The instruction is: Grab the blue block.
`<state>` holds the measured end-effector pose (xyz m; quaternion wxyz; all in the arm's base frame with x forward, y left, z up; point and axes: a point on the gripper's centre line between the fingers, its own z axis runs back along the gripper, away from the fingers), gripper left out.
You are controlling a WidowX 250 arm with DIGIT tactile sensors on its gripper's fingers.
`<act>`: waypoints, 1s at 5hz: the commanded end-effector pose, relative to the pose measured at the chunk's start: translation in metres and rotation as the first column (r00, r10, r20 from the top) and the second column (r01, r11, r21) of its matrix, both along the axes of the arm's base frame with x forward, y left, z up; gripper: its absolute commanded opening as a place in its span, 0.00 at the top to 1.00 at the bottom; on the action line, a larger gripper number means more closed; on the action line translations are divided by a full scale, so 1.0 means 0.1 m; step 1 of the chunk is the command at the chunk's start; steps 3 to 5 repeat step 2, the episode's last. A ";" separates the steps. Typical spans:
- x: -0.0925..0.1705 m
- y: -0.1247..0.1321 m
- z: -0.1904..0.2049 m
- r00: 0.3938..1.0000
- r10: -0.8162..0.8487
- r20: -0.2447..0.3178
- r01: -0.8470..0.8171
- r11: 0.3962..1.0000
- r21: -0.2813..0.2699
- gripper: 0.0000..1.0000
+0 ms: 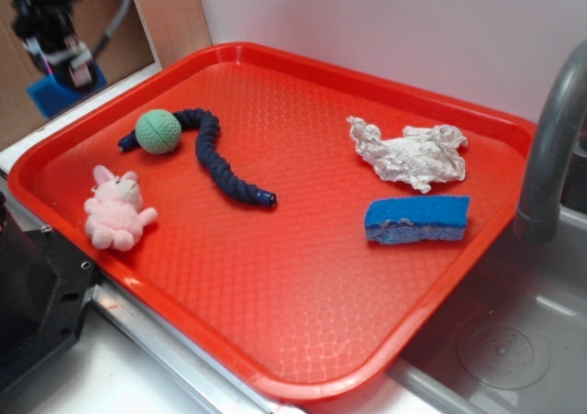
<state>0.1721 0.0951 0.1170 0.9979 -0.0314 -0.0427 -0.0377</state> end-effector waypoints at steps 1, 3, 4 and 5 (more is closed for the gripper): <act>0.06 -0.08 0.88 0.993 0.068 0.096 -0.061 0.996 -0.066 1.00; 0.04 -0.09 0.90 0.992 0.068 0.102 -0.061 0.996 -0.070 1.00; 0.04 -0.09 0.90 0.992 0.068 0.102 -0.061 0.996 -0.070 1.00; 0.04 -0.09 0.90 0.992 0.068 0.102 -0.061 0.996 -0.070 1.00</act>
